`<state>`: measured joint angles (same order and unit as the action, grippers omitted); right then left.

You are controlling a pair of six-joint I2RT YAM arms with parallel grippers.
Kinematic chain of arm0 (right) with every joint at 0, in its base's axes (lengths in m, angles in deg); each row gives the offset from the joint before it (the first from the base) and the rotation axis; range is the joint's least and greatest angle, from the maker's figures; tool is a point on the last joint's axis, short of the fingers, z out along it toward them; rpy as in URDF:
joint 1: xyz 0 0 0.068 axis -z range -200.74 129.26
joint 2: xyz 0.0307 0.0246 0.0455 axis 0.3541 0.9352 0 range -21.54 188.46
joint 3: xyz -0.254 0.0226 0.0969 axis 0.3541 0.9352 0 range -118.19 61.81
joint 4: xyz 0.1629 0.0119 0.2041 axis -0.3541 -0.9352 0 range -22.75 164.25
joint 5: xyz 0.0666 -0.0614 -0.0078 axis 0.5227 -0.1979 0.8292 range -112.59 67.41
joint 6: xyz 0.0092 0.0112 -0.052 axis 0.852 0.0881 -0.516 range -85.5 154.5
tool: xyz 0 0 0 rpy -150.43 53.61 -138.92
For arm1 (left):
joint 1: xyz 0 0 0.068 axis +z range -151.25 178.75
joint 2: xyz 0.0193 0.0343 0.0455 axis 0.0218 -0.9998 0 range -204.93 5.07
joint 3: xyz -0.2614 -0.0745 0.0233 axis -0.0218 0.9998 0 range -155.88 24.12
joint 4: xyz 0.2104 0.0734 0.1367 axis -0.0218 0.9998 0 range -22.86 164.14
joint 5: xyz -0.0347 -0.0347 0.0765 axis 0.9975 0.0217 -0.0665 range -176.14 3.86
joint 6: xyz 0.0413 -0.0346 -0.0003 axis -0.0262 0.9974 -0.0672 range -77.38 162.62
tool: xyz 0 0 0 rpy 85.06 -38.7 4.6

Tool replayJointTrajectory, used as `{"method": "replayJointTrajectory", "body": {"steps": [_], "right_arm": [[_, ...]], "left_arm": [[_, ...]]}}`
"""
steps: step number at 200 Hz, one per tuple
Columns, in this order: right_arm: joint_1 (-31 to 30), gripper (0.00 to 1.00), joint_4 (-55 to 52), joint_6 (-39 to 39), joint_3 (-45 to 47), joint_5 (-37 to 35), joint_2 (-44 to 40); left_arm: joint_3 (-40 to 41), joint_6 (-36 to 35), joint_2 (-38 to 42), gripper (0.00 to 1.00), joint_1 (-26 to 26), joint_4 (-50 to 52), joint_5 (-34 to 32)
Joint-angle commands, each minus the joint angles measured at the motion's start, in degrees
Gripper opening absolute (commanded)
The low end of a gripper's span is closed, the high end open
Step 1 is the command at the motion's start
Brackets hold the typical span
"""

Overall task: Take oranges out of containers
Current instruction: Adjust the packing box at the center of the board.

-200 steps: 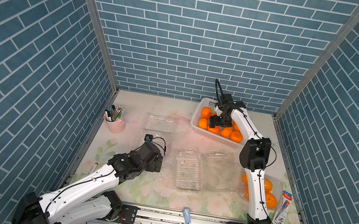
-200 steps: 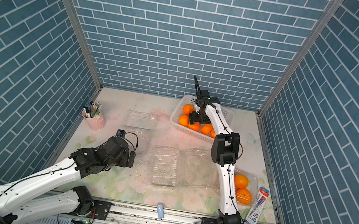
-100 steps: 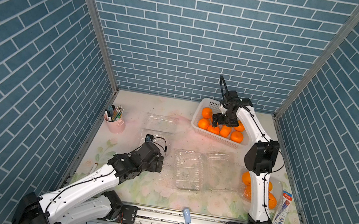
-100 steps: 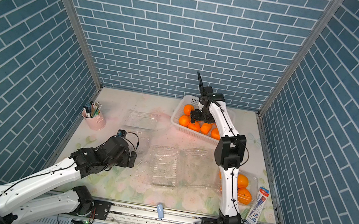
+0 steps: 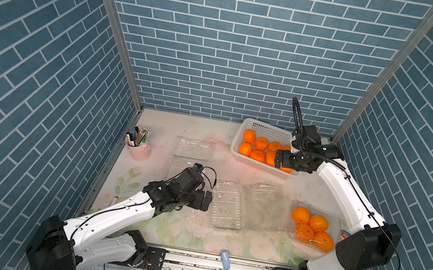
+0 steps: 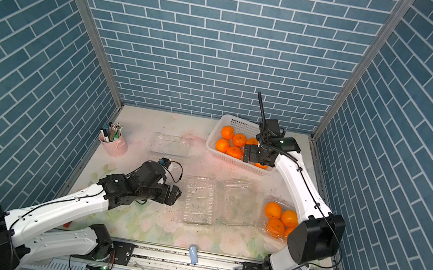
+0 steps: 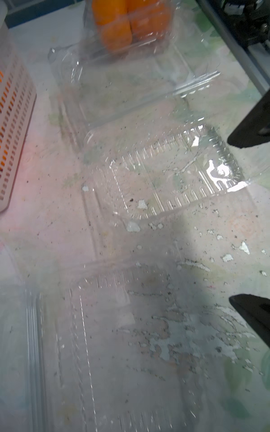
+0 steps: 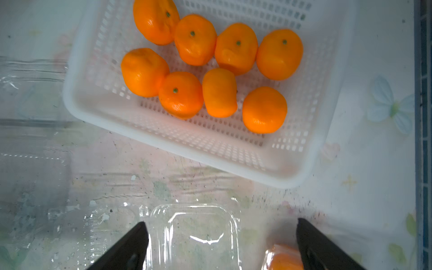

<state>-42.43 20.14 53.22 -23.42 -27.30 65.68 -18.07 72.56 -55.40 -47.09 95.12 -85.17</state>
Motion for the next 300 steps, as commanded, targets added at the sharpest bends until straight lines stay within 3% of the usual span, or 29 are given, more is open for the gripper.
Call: {"method": "replayJointTrajectory", "body": {"steps": [1,18,56,93,122,154,181,222,270,300], "right_arm": [[0.7,0.97,0.7,5.4,7.5,-2.7,-5.4],[0.9,0.95,-0.1,7.7,12.3,-1.2,-10.5],[0.8,0.89,-1.8,15.8,19.3,9.2,-22.5],[0.9,0.89,-4.6,20.1,20.1,9.1,-31.5],[1.2,0.91,-6.0,20.1,14.8,4.9,-31.5],[1.9,0.92,-6.2,18.7,7.4,2.6,-30.1],[2.3,0.92,-5.0,18.3,3.2,3.0,-29.8],[2.4,0.93,-4.4,18.6,1.0,5.4,-28.4],[2.5,0.92,-1.3,17.6,1.7,6.0,-30.7],[2.6,0.92,-0.3,17.0,2.2,6.6,-30.5]], "left_arm": [[-3.1,-2.3,-1.3,0.99,-4.7,-4.7,2.2],[-4.4,-2.8,-3.4,0.99,-7.8,-6.0,1.9],[-4.5,-2.2,-6.9,0.98,-10.1,-10.7,4.0],[-8.2,-2.6,-11.9,0.98,-15.6,-13.4,5.2],[-14.4,-1.1,-19.8,0.98,-22.2,-15.5,7.9],[-20.3,7.3,-29.2,0.91,-26.7,-18.4,10.9],[-27.3,10.1,-35.6,0.87,-30.3,-17.3,7.9],[-36.4,13.8,-44.2,0.76,-31.2,-13.0,3.7],[-46.3,13.2,-52.5,0.67,-33.2,-5.2,-1.0],[-52.9,12.4,-58.2,0.47,-33.7,-4.3,4.1]]}}
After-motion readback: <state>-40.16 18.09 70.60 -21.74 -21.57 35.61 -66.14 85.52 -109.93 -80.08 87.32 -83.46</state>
